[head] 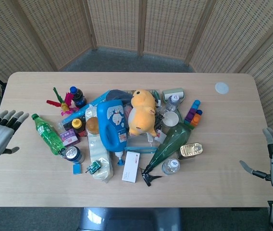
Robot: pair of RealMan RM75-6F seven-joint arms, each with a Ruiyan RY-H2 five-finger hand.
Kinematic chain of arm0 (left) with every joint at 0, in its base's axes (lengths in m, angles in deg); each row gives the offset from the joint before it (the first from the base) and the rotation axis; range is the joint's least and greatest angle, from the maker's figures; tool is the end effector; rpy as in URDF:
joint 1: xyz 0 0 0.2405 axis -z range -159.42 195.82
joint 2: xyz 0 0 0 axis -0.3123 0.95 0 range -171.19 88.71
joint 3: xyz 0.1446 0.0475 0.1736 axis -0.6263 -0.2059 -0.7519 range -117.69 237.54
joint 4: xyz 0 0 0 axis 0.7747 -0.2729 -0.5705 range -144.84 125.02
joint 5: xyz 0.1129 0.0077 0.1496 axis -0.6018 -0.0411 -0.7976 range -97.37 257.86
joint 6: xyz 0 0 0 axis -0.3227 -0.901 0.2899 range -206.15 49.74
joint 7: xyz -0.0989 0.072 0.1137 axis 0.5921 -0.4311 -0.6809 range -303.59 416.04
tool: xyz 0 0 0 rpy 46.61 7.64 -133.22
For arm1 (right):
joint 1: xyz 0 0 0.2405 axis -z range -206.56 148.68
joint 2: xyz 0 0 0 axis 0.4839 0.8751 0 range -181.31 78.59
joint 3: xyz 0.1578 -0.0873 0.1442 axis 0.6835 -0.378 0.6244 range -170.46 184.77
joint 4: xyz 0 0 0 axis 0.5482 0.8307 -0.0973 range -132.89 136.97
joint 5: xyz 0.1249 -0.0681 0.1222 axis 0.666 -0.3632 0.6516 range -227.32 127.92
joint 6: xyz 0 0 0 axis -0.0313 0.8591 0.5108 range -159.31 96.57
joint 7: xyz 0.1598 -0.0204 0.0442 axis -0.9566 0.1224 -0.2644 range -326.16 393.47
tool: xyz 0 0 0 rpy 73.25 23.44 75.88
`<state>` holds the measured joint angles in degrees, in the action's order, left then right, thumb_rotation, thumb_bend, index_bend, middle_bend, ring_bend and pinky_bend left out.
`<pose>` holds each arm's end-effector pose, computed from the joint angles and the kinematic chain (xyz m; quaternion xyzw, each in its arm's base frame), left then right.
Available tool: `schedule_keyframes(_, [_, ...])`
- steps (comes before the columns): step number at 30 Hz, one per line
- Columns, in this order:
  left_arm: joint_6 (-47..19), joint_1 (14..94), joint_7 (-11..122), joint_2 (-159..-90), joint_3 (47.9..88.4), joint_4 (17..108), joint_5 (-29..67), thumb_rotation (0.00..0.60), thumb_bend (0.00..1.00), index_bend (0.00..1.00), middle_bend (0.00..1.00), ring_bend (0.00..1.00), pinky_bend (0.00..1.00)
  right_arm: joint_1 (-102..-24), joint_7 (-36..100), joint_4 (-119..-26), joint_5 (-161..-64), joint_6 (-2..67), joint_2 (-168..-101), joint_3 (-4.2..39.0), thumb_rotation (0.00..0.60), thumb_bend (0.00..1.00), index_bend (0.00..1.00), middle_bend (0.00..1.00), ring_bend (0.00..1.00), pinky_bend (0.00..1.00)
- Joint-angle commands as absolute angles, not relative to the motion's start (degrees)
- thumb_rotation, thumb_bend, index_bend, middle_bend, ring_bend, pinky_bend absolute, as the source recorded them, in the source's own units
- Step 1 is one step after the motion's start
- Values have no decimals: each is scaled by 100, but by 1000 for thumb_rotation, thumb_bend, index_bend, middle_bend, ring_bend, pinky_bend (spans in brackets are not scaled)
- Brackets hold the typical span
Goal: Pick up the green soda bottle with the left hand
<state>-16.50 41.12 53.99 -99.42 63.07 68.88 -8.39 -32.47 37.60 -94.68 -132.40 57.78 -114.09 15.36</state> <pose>-0.2838 0.2949 0.1768 -0.7582 -0.2653 -0.2338 0.5478 -0.2678 -0.2082 0.1986 0.5438 -0.3548 0.4166 0.6362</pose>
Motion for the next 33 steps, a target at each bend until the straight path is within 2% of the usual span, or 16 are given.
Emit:
schedule_keyframes(1, [-2219, 4560, 5308, -10117, 6264, 6356, -951, 600, 0, 0, 0, 0, 0, -3253, 3767, -9455, -13223, 5758, -11417, 1534, 318, 0, 0, 0, 0, 0])
schedule_keyframes(7, [-2860, 4950, 5243, -10728, 6112, 5542, -962, 600, 0, 0, 0, 0, 0, -3268, 3752, -9419, -13169, 5719, -11434, 1550, 316, 0, 0, 0, 0, 0])
schedule_keyframes(18, [-2988, 5144, 5515, -11943, 5905, 4380, -997, 600, 0, 0, 0, 0, 0, -3286, 3669, -9382, -13091, 5651, -11429, 1571, 319, 0, 0, 0, 0, 0])
schedule_keyframes(33, [-3044, 5178, 5445, -12402, 5593, 3929, -1057, 600, 0, 0, 0, 0, 0, -3266, 3510, -9377, -13073, 5659, -11378, 1584, 319, 0, 0, 0, 0, 0])
